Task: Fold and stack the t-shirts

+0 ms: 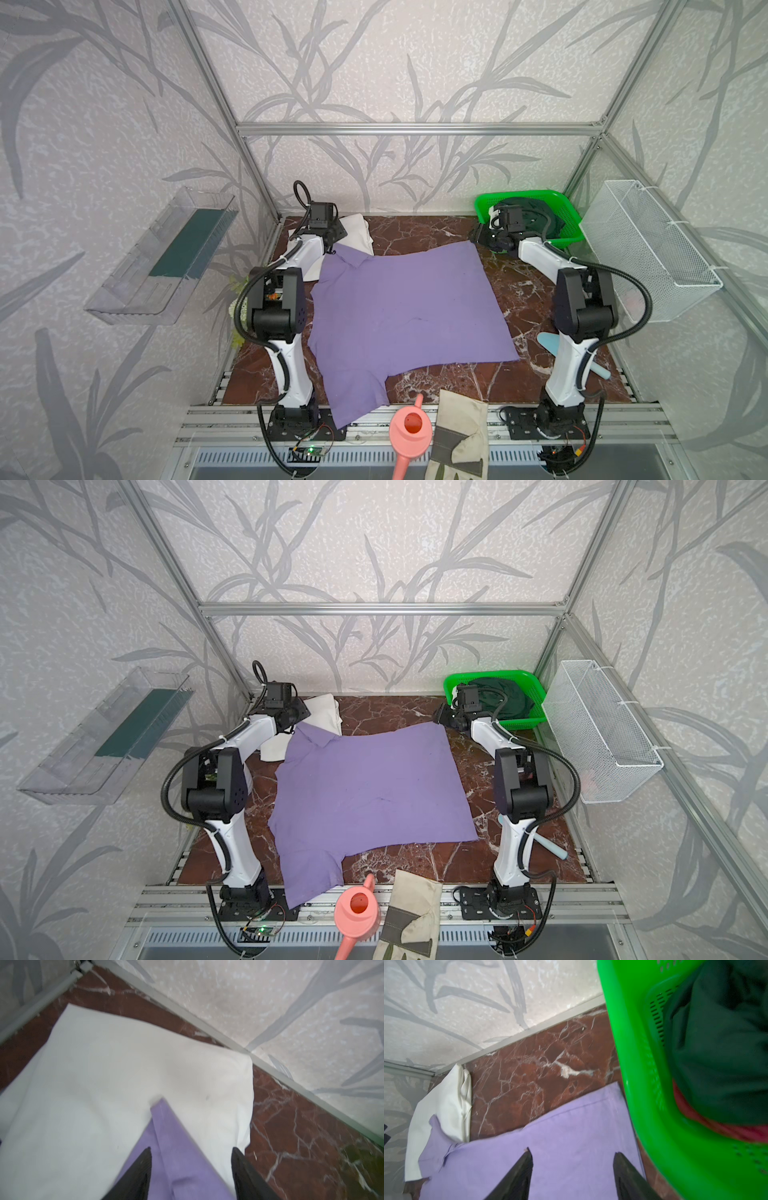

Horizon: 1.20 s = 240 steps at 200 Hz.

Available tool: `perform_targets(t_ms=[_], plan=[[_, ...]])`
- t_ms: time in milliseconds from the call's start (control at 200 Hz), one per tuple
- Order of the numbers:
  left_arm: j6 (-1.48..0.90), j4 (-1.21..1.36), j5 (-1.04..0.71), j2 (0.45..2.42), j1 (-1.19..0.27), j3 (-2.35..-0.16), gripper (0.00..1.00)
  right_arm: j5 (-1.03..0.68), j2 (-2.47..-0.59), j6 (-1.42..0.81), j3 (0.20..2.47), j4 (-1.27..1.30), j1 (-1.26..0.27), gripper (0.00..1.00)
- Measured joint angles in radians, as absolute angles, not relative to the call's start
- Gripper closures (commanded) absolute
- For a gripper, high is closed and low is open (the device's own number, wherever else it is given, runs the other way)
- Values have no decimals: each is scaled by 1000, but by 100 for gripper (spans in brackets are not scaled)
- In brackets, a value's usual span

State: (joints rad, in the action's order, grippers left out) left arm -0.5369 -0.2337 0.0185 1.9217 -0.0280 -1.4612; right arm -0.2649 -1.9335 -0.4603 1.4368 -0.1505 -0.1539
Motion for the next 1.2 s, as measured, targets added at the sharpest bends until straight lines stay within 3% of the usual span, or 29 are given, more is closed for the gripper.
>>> perform_targets(t_ms=[165, 320, 560, 890, 980, 1105, 1199], plan=[[-570, -311, -148, 1822, -36, -1348, 50, -291, -1788, -459, 1312, -188, -252, 37], [-609, -315, -237, 1865, -72, -1317, 49, -318, -1724, -472, 1180, -191, -338, 37], [-663, -331, -255, 1942, -122, -1338, 49, -326, -1711, -503, 1029, -192, -366, 37], [-709, -362, -218, 1983, -124, -1362, 49, -356, -1731, -508, 1044, -178, -369, 37], [-720, -360, -211, 2000, -124, -1375, 56, -366, -1748, -508, 1050, -174, -369, 37], [-731, -363, -208, 2027, -124, -1411, 80, -371, -1769, -508, 1050, -172, -369, 37], [-737, -356, -209, 2045, -124, -1446, 85, -374, -1778, -508, 1050, -171, -368, 37]])
